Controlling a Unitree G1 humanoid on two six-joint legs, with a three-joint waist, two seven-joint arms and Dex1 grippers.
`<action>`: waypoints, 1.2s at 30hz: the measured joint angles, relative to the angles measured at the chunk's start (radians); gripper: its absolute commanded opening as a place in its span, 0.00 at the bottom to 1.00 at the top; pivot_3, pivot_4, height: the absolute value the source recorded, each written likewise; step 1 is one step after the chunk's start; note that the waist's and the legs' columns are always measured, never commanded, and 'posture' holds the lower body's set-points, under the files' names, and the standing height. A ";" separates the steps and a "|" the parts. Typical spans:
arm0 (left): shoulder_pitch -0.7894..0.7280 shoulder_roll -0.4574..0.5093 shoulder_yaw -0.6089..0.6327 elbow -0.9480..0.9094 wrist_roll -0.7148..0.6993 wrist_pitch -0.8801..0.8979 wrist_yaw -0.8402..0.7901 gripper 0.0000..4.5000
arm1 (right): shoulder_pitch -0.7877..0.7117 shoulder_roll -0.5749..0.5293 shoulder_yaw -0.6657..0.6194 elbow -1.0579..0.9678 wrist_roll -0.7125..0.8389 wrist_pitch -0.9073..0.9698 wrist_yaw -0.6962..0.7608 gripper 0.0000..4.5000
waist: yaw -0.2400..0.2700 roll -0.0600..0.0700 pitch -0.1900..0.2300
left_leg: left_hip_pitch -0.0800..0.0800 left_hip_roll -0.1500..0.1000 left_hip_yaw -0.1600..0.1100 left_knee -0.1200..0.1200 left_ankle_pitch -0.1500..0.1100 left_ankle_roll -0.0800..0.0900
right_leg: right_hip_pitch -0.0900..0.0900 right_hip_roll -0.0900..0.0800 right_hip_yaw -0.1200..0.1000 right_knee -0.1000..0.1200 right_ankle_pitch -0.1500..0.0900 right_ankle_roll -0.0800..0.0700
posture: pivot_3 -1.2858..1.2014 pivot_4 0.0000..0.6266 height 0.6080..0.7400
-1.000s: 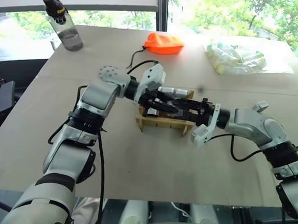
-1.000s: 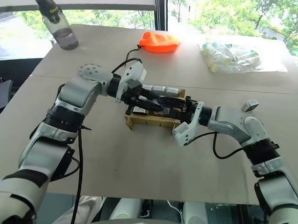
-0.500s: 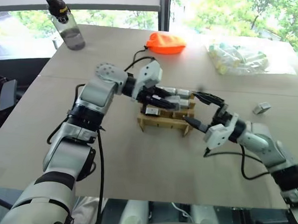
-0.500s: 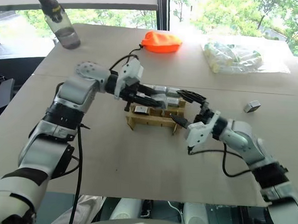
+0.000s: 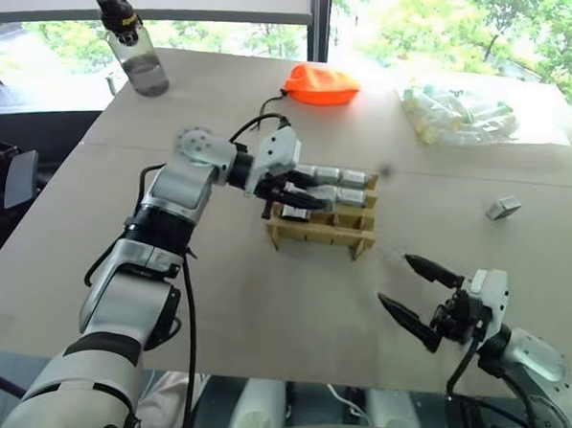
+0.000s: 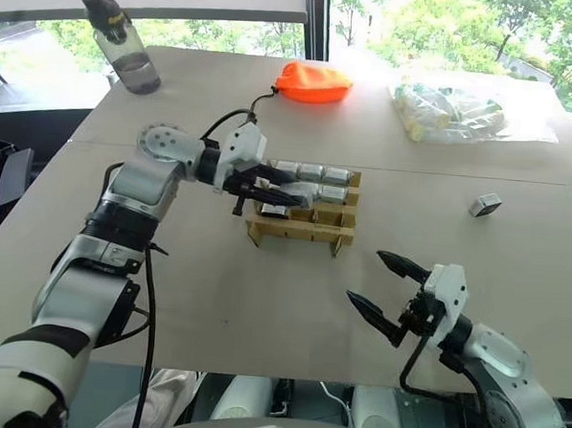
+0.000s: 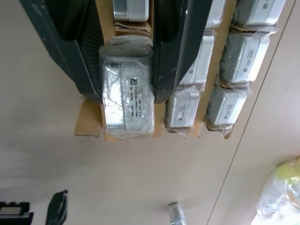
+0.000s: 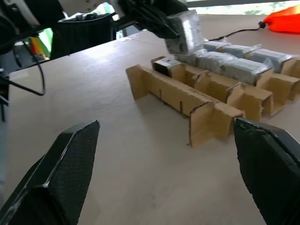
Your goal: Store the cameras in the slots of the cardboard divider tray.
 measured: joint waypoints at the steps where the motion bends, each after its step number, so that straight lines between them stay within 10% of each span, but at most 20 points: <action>1: 0.000 -0.003 -0.001 0.005 0.008 -0.010 0.003 0.17 | 0.003 0.005 -0.012 0.001 -0.004 -0.003 0.024 1.00 | 0.000 0.000 0.000 | 0.000 0.000 0.000 0.000 0.000 0.000 | 0.000 0.000 0.000 0.000 0.000 0.000 | 0.52 0.24 0.89; 36: -0.026 -0.081 -0.009 0.164 0.090 -0.173 -0.026 0.17 | 0.048 0.144 -0.141 0.004 -0.071 0.008 0.150 1.00 | 0.003 -0.001 -0.002 | 0.000 0.000 -0.003 0.006 -0.001 0.001 | 0.002 0.000 -0.002 0.004 0.000 0.000 | 0.52 0.24 0.89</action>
